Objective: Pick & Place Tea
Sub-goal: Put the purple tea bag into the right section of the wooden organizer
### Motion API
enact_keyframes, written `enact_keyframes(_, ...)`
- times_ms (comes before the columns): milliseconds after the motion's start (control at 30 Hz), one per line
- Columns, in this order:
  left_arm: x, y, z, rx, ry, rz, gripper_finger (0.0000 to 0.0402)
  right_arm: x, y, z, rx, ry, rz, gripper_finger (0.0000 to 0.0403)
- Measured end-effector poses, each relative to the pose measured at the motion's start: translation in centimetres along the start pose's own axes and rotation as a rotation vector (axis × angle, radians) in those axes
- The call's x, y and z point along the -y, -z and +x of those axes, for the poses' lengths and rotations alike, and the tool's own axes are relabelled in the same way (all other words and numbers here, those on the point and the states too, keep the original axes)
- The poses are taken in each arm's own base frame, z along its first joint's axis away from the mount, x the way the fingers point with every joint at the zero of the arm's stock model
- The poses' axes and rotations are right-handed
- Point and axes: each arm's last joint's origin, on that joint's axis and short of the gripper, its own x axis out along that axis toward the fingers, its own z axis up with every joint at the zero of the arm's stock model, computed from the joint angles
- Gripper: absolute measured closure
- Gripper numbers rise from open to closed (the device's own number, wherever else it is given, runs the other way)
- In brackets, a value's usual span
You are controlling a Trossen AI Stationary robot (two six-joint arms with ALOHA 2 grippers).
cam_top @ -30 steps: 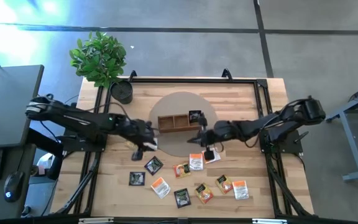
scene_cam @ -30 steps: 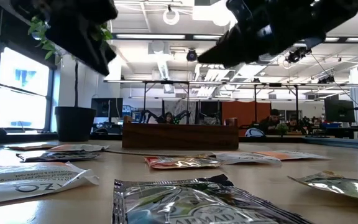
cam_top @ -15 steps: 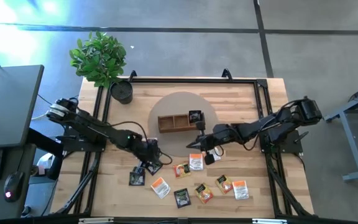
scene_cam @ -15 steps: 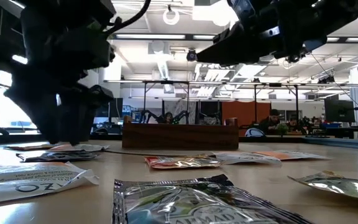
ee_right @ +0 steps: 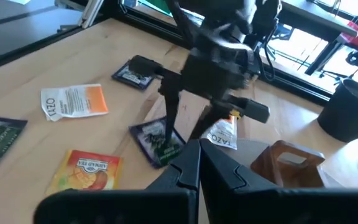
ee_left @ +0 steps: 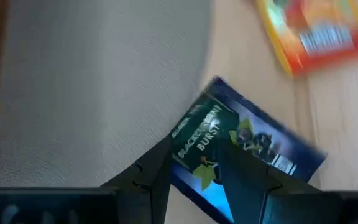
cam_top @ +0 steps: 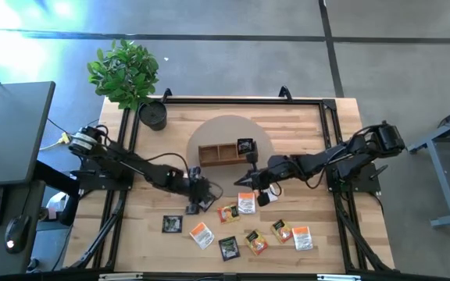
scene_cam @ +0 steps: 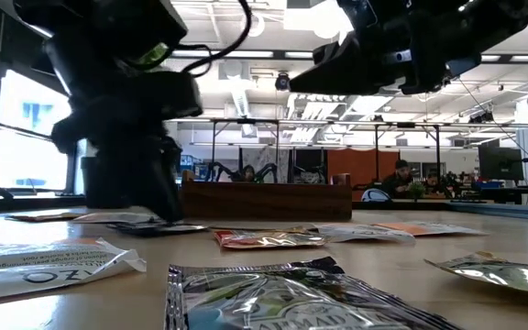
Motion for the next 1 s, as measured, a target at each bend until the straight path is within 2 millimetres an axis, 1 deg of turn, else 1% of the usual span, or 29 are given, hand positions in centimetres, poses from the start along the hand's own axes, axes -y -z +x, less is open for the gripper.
enact_keyframes(100, -0.6, -0.8, 0.2, 0.066, -0.002, -0.157, 0.0275, 0.0, 0.0, 0.0, 0.0, 0.0, -0.005, 0.0395)
enact_keyframes(167, -1.0, -1.1, 0.3, 0.085, -0.008, -0.201, 0.0275, 0.0, 0.0, 0.0, 0.002, -0.005, -0.002, 0.0395)
enact_keyframes(200, -1.1, -1.3, 0.3, 0.088, -0.011, -0.192, 0.0275, 0.0, 0.0, 0.0, 0.004, -0.013, -0.002, 0.0396)
enact_keyframes(267, -1.2, -1.7, 0.1, 0.083, -0.01, -0.123, 0.0275, -0.1, 0.0, 0.0, 0.016, -0.049, 0.003, 0.04)
enact_keyframes(400, -1.2, -2.6, -0.8, 0.008, 0.001, 0.019, 0.0275, -0.4, 0.2, 0.4, 0.022, -0.083, 0.084, 0.0399)
enact_keyframes(467, -1.4, -3.0, -1.1, -0.05, 0.025, 0.042, 0.0275, -0.7, 0.6, 0.8, 0.017, -0.09, 0.118, 0.0399)
enact_keyframes(567, -2.1, -2.7, -1.2, -0.126, 0.03, 0.044, 0.0275, -1.4, 1.2, 1.6, 0.025, -0.104, 0.123, 0.0401)
enact_keyframes(667, -2.6, -2.8, -0.7, -0.13, 0.045, 0.051, 0.0275, -2.1, 1.6, 3.1, 0.012, -0.126, 0.117, 0.0401)
enact_keyframes(767, -3.0, -2.7, -0.5, -0.145, 0.086, 0.06, 0.0268, -2.5, 1.3, 5.2, 0.014, -0.155, 0.126, 0.0402)
enact_keyframes(900, -3.0, -2.8, -0.6, -0.146, 0.096, 0.105, 0.0234, -2.9, 1.0, 8.3, 0.002, -0.209, 0.125, 0.0401)
enact_keyframes(1000, -2.9, -2.7, -0.3, -0.151, 0.095, 0.111, 0.0201, -3.1, 1.2, 10.2, -0.05, -0.24, 0.132, 0.0402)
